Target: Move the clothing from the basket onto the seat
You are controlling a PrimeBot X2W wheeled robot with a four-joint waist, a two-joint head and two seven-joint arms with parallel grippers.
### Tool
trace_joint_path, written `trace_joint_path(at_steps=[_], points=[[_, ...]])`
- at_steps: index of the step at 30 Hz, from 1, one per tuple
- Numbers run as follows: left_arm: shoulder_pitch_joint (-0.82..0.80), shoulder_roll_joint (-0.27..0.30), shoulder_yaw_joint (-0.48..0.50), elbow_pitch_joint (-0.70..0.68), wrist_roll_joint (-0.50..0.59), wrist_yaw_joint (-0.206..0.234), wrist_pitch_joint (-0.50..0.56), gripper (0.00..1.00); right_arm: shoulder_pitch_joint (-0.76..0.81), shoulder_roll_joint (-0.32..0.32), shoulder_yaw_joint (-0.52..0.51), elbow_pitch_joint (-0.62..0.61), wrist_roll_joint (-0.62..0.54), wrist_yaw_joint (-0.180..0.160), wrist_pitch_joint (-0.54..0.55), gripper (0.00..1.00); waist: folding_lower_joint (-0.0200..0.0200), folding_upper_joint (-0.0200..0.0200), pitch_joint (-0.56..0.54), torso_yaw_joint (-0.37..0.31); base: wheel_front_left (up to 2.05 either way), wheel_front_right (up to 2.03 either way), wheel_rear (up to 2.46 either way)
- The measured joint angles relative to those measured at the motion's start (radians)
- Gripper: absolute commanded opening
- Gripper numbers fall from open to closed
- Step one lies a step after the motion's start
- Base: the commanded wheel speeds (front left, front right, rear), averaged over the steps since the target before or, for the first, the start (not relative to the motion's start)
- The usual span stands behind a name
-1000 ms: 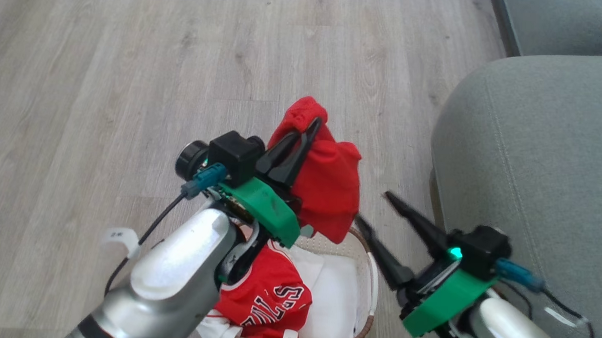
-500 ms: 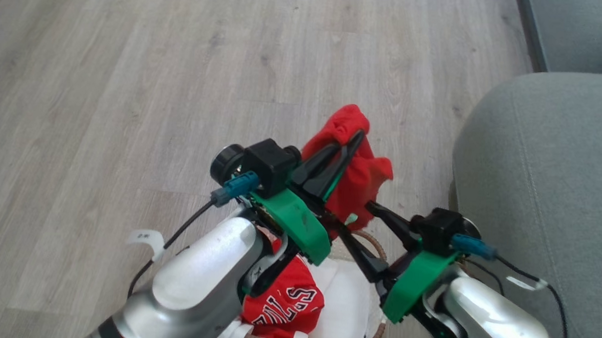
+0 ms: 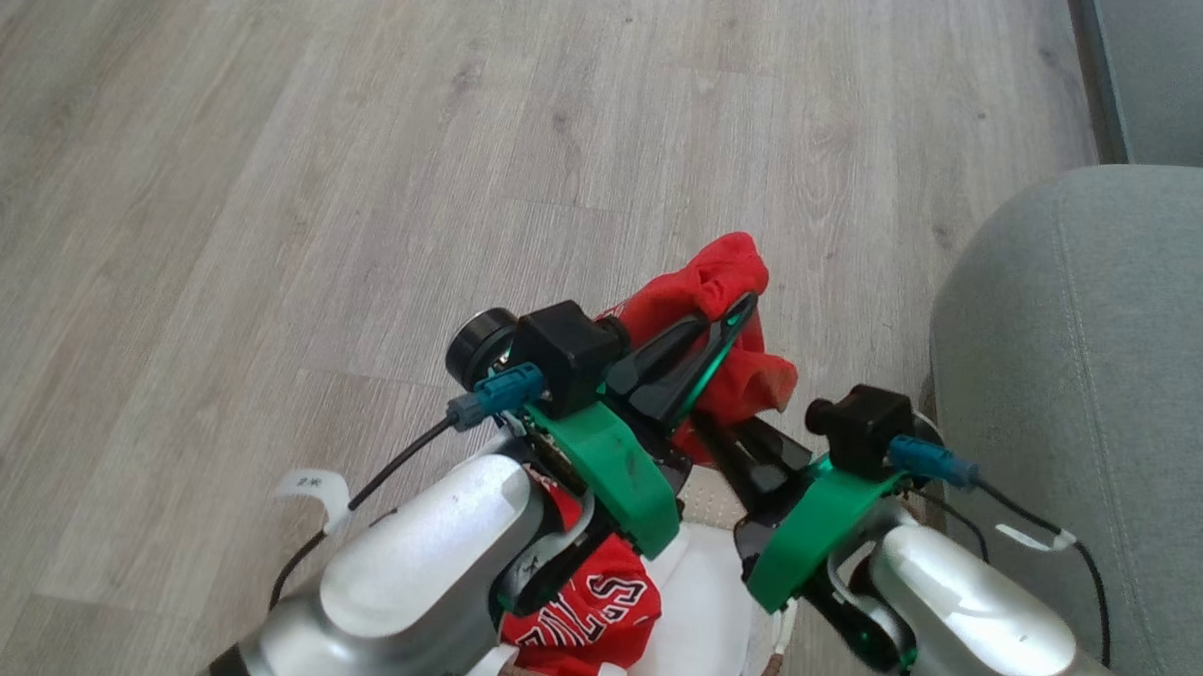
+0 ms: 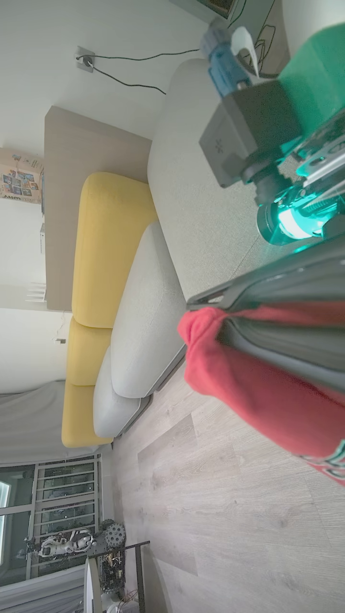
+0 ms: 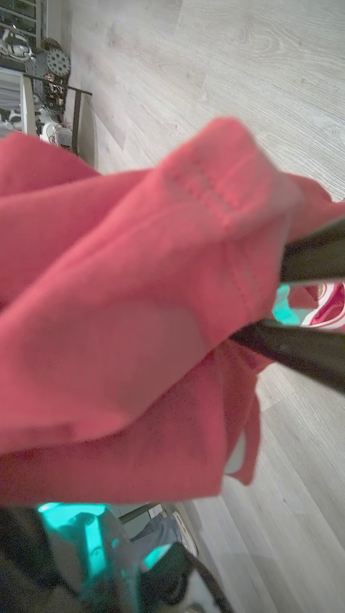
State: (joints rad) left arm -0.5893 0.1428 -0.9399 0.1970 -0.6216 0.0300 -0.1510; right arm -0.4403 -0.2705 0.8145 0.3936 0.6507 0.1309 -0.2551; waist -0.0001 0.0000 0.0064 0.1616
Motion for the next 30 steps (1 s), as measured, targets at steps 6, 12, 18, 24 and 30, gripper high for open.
trace_joint_path(at_steps=[6, 12, 18, 24, 30], points=[[0.006, 0.007, 0.005, 0.009, -0.011, 0.014, 0.0, 0.0, 0.008, -0.002, -0.062, -0.039, -0.023, 0.0, 0.0, 0.0, 0.0, 0.0, 0.003, -0.017, 0.0, 0.0, 0.0], [0.026, 0.024, 0.012, 0.034, -0.017, 0.026, -0.001, 0.0, 0.077, -0.021, -0.129, -0.084, -0.048, 0.0, 0.0, 0.0, 0.0, 0.0, 0.004, -0.042, 0.0, 0.0, 0.0], [0.027, 0.035, 0.015, 0.032, -0.017, 0.041, -0.004, 0.0, 0.124, -0.045, -0.251, -0.173, -0.091, 0.0, 0.0, 0.0, 0.0, 0.0, 0.011, -0.076, 0.0, 0.0, 0.0], [0.043, 0.037, 0.014, 0.031, -0.017, 0.043, -0.005, 0.88, 0.159, -0.051, -0.357, -0.253, -0.137, 0.0, 0.0, 0.0, 0.0, 0.0, 0.012, -0.123, 0.0, 0.0, 0.0], [0.044, 0.04, 0.012, 0.029, -0.018, 0.047, -0.005, 1.0, 0.163, -0.062, -0.452, -0.338, -0.17, 0.0, 0.0, 0.0, 0.0, 0.0, 0.01, -0.194, 0.0, 0.0, 0.0]])
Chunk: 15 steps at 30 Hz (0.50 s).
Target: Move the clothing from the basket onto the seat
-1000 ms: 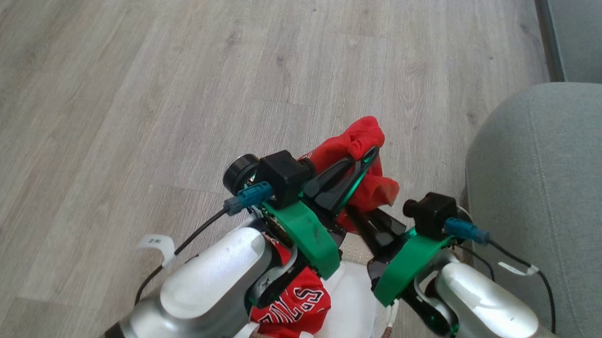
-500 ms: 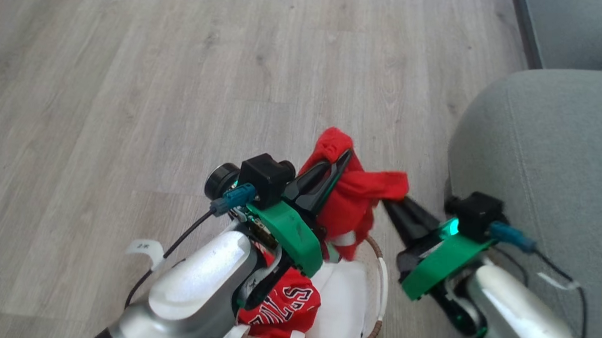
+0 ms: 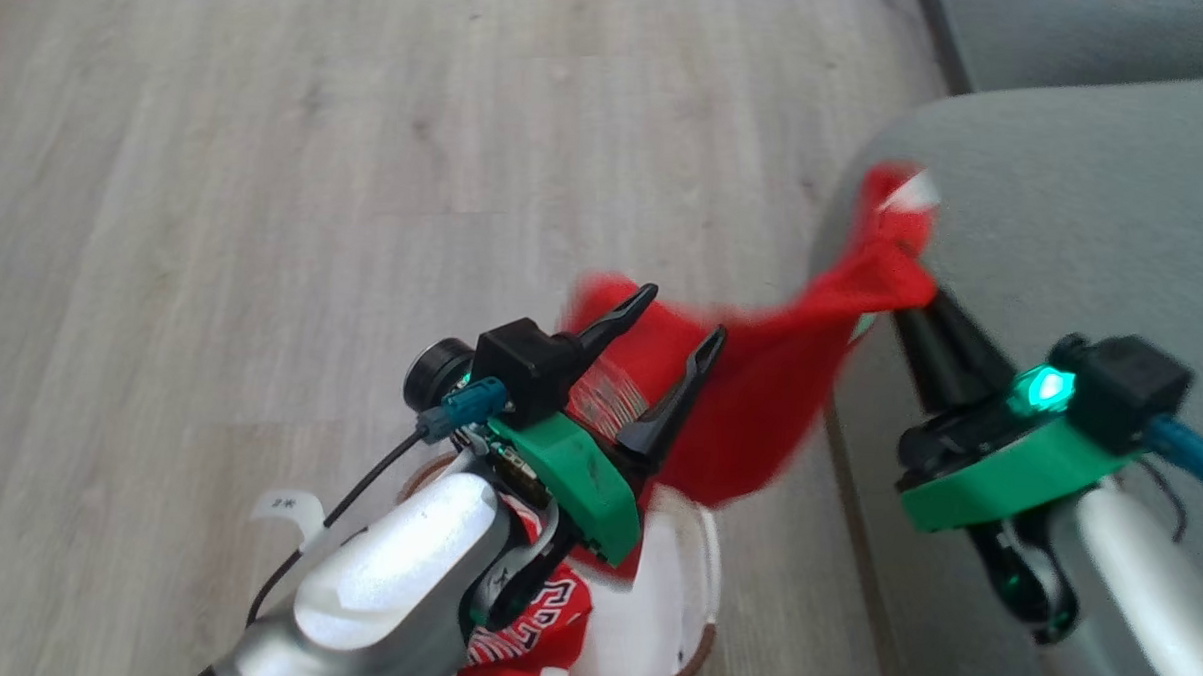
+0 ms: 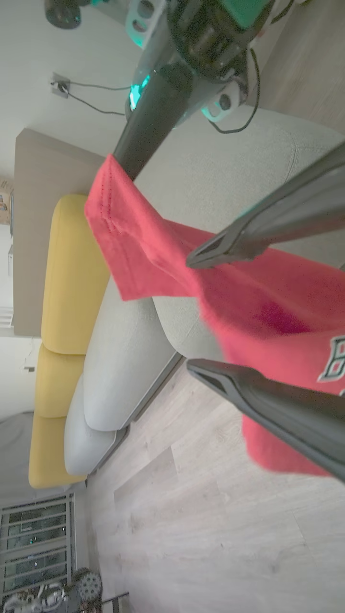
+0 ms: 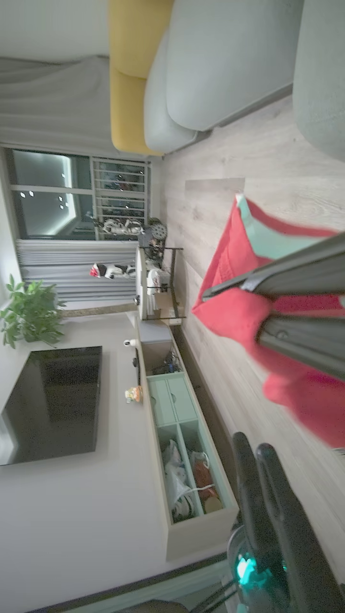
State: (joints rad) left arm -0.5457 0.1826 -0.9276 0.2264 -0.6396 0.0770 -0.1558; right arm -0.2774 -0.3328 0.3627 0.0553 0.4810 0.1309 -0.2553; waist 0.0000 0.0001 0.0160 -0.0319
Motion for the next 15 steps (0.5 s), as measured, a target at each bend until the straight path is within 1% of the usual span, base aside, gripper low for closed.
trace_joint_path(at_steps=[7, 8, 15], points=[[0.0, 0.0, -0.005, -0.003, -0.008, -0.003, -0.014, 1.0, 0.001, -0.021, -0.064, -0.077, -0.015, 0.0, 0.0, 0.0, 0.0, 0.0, 0.0, -0.106, 0.0, 0.0, 0.0], [0.0, 0.0, -0.005, -0.003, -0.008, -0.003, -0.014, 1.0, 0.001, -0.021, -0.064, -0.077, -0.015, 0.0, 0.0, 0.0, 0.0, 0.0, 0.0, -0.106, 0.0, 0.0, 0.0], [0.0, -0.002, -0.008, 0.002, 0.002, -0.006, -0.033, 1.0, 0.003, -0.045, -0.099, -0.146, -0.015, 0.0, 0.0, 0.0, 0.0, 0.0, 0.012, -0.231, 0.0, 0.0, 0.0]])
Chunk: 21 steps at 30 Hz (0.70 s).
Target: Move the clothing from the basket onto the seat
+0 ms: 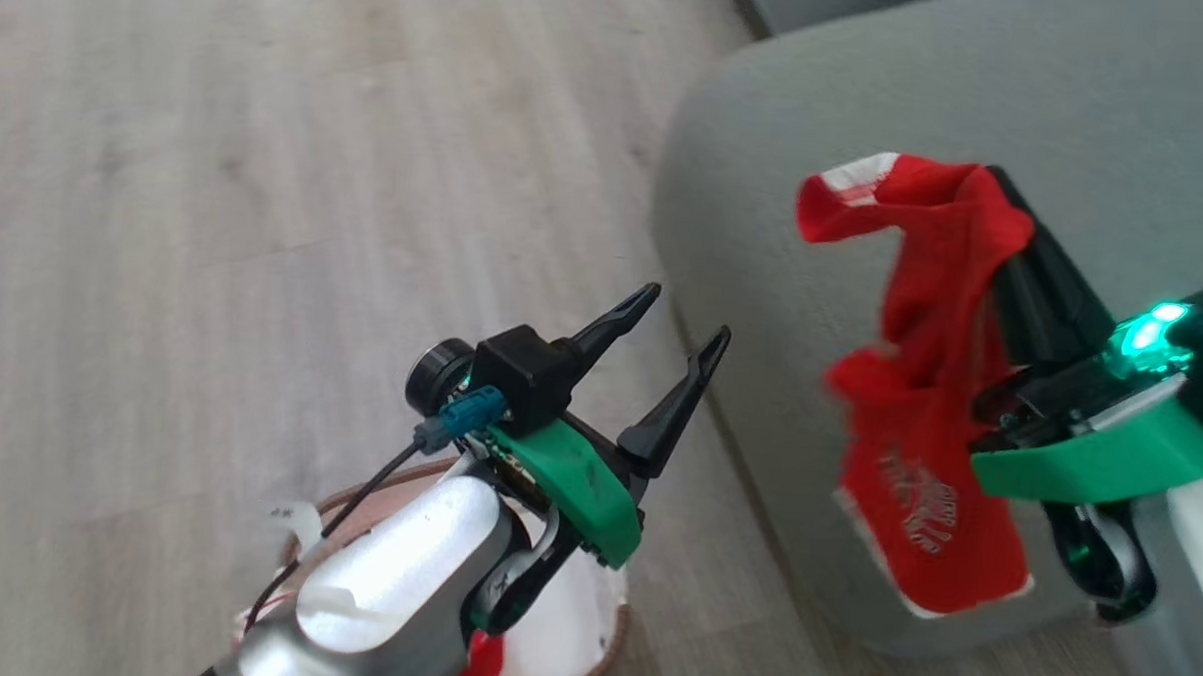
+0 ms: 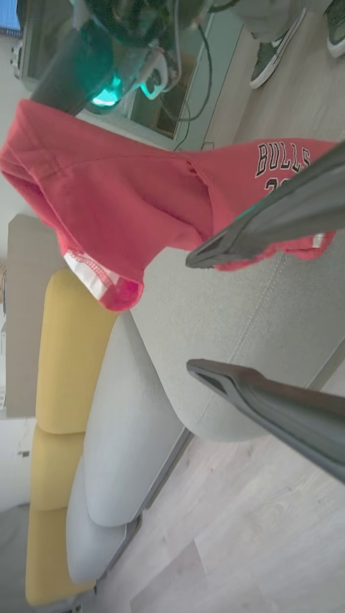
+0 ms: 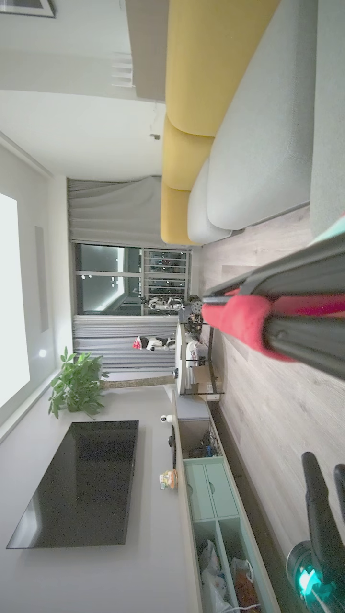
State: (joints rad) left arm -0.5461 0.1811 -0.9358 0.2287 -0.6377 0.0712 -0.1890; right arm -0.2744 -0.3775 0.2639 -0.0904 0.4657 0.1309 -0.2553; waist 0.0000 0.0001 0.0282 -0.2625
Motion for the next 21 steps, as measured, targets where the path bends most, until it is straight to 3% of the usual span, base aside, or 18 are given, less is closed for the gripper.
trace_joint_path(at_steps=[13, 21], points=[[-0.027, -0.002, -0.002, 0.057, 0.023, 0.0, -0.024, 1.0, 0.0, -0.001, -0.023, -0.112, -0.001, 0.0, 0.0, 0.0, 0.0, 0.0, 0.048, -0.22, 0.0, 0.0, 0.0], [-0.028, -0.01, -0.004, 0.078, 0.023, -0.002, -0.025, 1.0, -0.09, -0.058, -0.032, -0.141, 0.048, 0.0, 0.0, 0.0, 0.0, 0.0, 0.069, -0.259, 0.0, 0.0, 0.0]])
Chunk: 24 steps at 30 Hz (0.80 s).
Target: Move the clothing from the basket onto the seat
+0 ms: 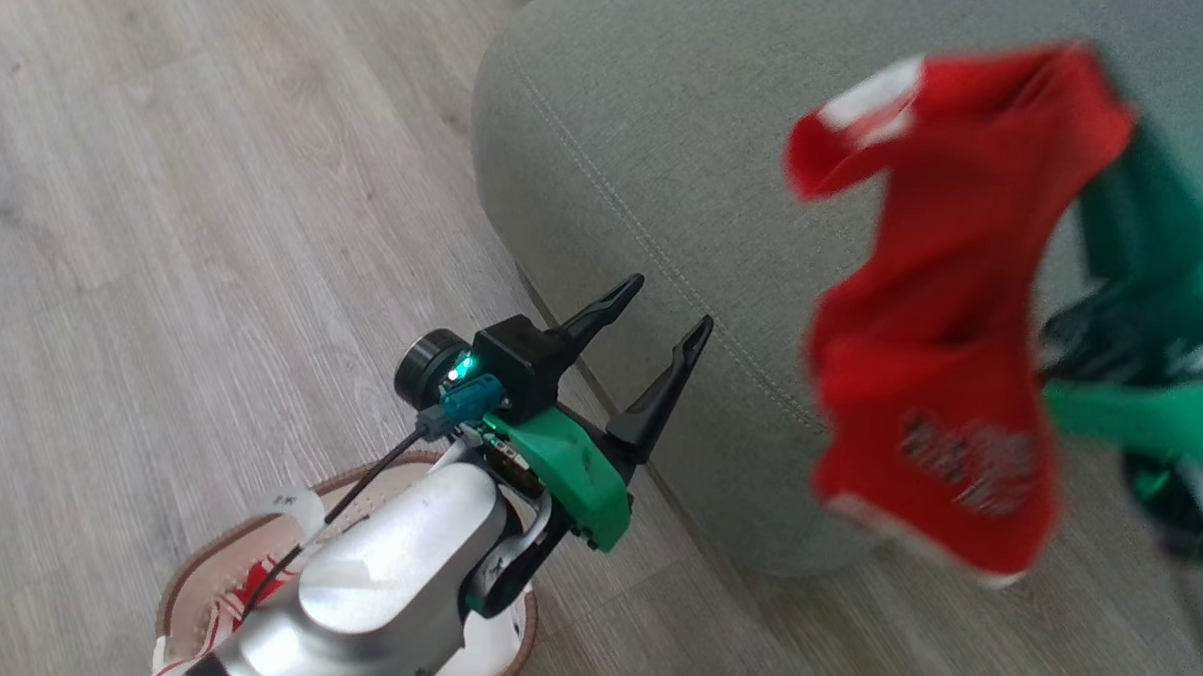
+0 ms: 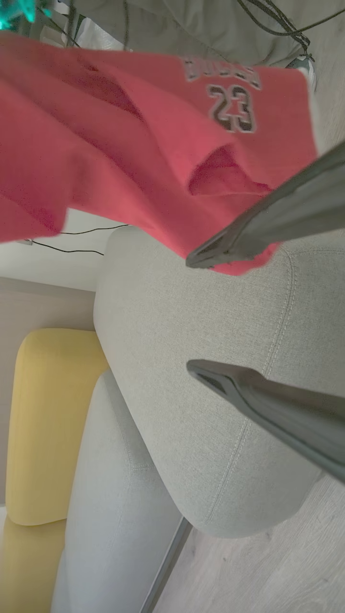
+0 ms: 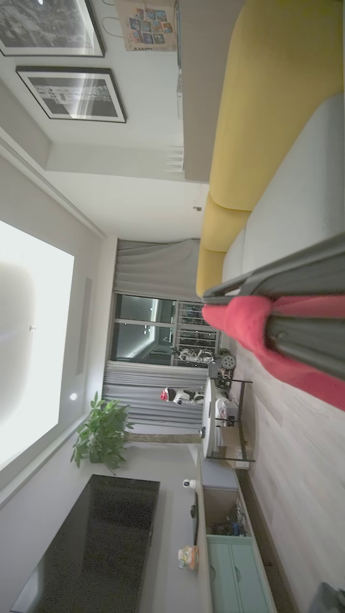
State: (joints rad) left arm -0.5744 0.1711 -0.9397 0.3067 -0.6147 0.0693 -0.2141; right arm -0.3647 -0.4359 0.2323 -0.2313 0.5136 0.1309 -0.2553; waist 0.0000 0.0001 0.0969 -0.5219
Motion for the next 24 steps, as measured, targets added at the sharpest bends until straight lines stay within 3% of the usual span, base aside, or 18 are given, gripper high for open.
trace_joint_path(at_steps=[11, 19, 24], points=[[-0.052, -0.017, -0.015, 0.014, -0.005, -0.008, 0.012, 1.0, -0.316, -0.154, 0.014, 0.206, 0.159, 0.0, 0.0, 0.0, 0.0, 0.0, 0.071, 0.032, 0.0, 0.0, 0.0], [-0.132, -0.033, -0.035, 0.024, 0.025, -0.008, 0.056, 1.0, -0.563, -0.272, 0.103, 0.471, 0.225, 0.0, 0.0, 0.0, 0.0, 0.0, 0.173, 0.108, 0.0, 0.0, 0.0], [-0.182, -0.047, -0.05, 0.028, 0.041, -0.007, 0.072, 1.0, -0.668, -0.302, 0.081, 0.607, 0.228, 0.0, 0.0, 0.0, 0.0001, 0.0, 0.249, 0.16, 0.0, 0.0, 0.0]])
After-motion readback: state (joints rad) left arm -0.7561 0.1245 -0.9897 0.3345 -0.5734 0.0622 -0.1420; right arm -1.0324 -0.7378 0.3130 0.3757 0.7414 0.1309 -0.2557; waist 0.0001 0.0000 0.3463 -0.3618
